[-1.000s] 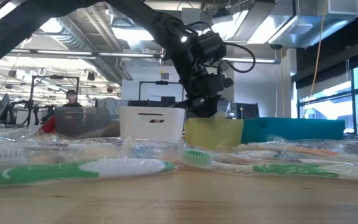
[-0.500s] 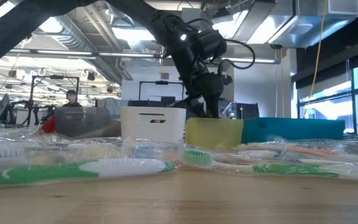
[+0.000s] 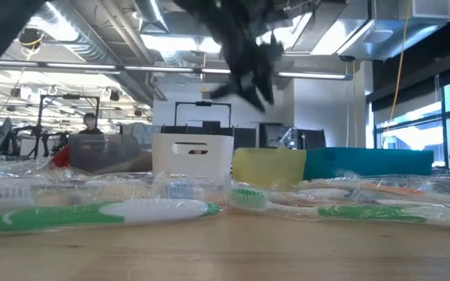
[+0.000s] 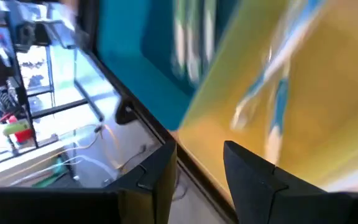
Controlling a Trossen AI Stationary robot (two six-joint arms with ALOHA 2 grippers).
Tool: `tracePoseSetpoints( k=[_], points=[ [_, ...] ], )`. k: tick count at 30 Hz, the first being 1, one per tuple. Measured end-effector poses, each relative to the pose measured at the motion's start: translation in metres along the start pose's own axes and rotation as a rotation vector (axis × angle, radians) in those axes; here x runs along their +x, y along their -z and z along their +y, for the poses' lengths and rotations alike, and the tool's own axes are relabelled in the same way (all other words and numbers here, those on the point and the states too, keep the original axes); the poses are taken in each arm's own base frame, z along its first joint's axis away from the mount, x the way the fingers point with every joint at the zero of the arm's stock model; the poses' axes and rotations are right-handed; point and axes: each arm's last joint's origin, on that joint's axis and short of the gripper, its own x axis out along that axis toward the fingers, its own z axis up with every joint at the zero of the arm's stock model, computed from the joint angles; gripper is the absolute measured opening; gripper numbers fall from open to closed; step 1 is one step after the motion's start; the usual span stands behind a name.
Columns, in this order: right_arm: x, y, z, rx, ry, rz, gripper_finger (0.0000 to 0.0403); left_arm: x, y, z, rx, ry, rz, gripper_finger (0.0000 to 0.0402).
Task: Pick & Place Toothbrushes
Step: Put the orange toothbrush into the black bin
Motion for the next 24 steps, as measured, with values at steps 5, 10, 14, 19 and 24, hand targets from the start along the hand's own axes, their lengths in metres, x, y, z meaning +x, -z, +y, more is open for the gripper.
tracePoseSetpoints(
  k=[5,10,14,19,24],
  points=[
    [0.000,0.000,0.003,-0.046,-0.061,0.043,0.0292,-0.074,0.006,0.013,-0.302,0.024,-0.185,0.0129],
    [0.000,-0.002,0.007,-0.088,-0.119,0.050,0.0301,-0.136,0.020,0.016,-0.672,0.165,-0.402,0.0129],
    [0.004,-0.005,0.008,-0.104,-0.180,0.084,0.0303,-0.161,0.028,0.005,-0.818,0.264,-0.443,0.0129],
    [0.020,-0.008,0.003,-0.020,-0.272,0.221,0.0291,-0.166,0.022,-0.025,-0.852,0.364,-0.408,0.0129],
    [0.036,-0.005,0.000,0.028,-0.347,0.354,0.0276,-0.161,0.011,-0.057,-0.827,0.417,-0.411,0.0130]
  ],
)
